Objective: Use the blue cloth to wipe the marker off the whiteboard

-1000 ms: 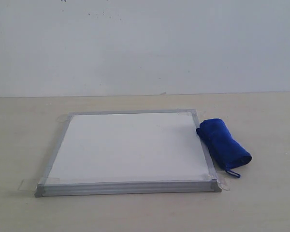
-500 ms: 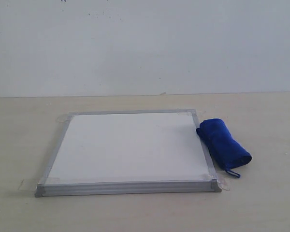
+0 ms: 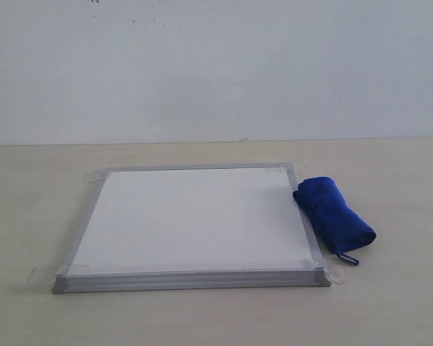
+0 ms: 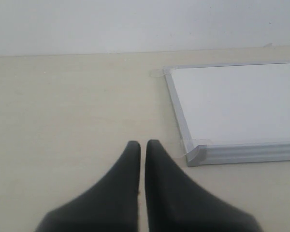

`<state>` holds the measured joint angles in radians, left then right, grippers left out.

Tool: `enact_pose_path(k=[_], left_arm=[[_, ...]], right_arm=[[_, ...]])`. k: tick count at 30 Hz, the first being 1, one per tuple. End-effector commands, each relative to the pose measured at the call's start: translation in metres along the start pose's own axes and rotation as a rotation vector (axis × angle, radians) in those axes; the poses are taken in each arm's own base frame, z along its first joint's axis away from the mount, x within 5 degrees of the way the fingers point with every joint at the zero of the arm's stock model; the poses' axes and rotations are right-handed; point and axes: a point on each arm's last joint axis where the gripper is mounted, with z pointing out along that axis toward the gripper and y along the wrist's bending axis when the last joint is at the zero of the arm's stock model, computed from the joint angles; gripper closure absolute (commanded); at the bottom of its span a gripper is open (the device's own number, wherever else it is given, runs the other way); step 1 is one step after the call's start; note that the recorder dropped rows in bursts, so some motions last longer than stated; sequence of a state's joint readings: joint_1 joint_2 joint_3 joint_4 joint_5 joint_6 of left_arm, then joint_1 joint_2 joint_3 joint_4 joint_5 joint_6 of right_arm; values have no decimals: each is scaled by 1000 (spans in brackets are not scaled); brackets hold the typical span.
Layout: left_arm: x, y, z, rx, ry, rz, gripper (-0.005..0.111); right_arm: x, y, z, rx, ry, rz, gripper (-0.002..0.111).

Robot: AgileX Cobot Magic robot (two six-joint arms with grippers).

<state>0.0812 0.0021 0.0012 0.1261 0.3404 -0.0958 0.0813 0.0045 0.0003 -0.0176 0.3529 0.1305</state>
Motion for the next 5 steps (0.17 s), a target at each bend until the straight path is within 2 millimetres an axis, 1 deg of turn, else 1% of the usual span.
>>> enact_pose_path(k=[1,5], left_arm=[[-1,0,0,8,-5,-5,103],[-1,0,0,8,-5,-5,103]], right_arm=[[-1,0,0,1,-9,0,108],[-1,0,0,1,-9,0,108]])
